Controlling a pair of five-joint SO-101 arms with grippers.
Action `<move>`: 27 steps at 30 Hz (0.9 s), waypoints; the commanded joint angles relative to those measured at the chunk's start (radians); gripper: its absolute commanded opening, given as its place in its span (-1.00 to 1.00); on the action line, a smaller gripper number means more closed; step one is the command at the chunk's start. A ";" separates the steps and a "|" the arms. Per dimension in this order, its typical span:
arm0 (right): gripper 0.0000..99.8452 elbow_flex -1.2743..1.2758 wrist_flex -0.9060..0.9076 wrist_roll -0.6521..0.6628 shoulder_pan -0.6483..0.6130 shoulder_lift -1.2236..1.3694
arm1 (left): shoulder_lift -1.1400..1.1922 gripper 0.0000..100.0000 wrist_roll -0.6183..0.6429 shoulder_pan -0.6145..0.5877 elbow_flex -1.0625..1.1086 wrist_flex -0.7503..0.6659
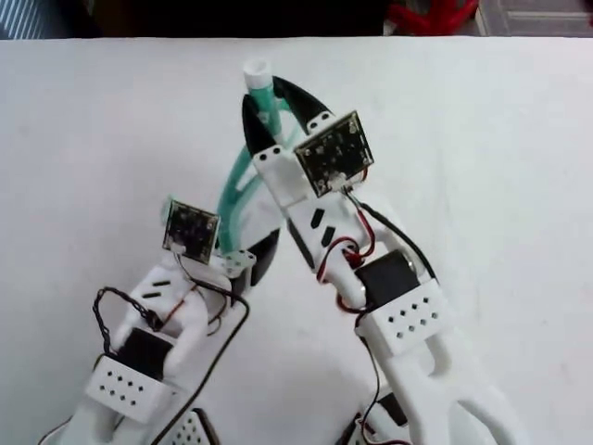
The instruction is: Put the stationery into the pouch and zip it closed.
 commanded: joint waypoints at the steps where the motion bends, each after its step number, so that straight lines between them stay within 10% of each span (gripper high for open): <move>1: -0.96 -0.005 0.001 0.009 0.036 -0.002 | 0.010 -0.54 -0.008 0.004 -0.006 -0.023; 10: -0.61 -0.006 0.143 0.002 0.062 -0.008 | 0.010 -0.54 -0.008 0.004 -0.006 -0.023; 27: -0.61 -0.011 0.311 0.009 0.113 -0.272 | 0.010 -0.54 -0.008 0.004 -0.006 -0.023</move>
